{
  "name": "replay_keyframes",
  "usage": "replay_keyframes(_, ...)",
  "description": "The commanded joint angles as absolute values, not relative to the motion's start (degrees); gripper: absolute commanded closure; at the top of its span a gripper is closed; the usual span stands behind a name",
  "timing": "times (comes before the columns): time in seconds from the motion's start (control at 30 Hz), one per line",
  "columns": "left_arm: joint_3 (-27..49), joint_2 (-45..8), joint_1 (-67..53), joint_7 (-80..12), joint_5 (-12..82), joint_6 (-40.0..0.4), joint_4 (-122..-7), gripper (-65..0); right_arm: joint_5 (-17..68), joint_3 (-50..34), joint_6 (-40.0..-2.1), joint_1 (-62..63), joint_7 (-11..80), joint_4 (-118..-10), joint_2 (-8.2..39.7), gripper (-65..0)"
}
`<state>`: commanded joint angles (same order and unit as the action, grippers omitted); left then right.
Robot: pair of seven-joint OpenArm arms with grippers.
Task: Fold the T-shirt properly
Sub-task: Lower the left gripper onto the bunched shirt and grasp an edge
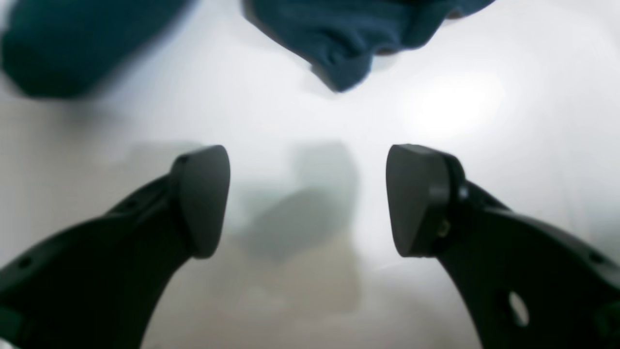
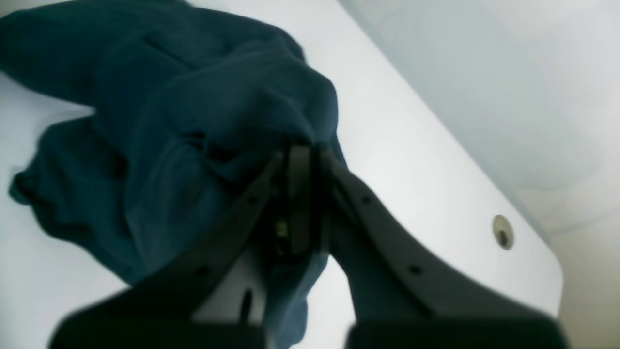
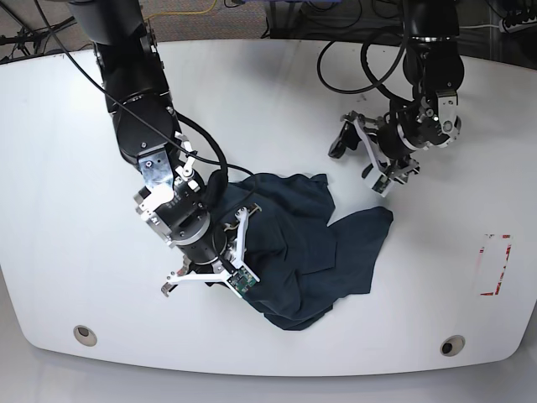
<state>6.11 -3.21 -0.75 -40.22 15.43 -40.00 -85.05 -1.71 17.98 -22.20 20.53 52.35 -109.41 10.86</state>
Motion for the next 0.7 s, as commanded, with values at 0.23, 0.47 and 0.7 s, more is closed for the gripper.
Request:
replay_keyframes(0.23,6.11,-1.63,2.68,-39.69,16.04,-40.00,-78.73,-47.5,-1.71,17.98,-22.20,20.09,52.26,-109.32,9.45,-1.4)
replay_keyframes(0.47,6.20,1.80,3.12,-39.69,15.87,-40.00,-78.64,-47.8,-1.71,17.98,-22.20,20.00,52.26,-109.23,9.01,-1.9)
replay_keyframes(0.7,6.29,4.97,7.16,-39.69,15.69,-40.00,-73.36,-47.8,-1.71,17.98,-22.20,20.00,52.26,-109.14,8.04,0.0)
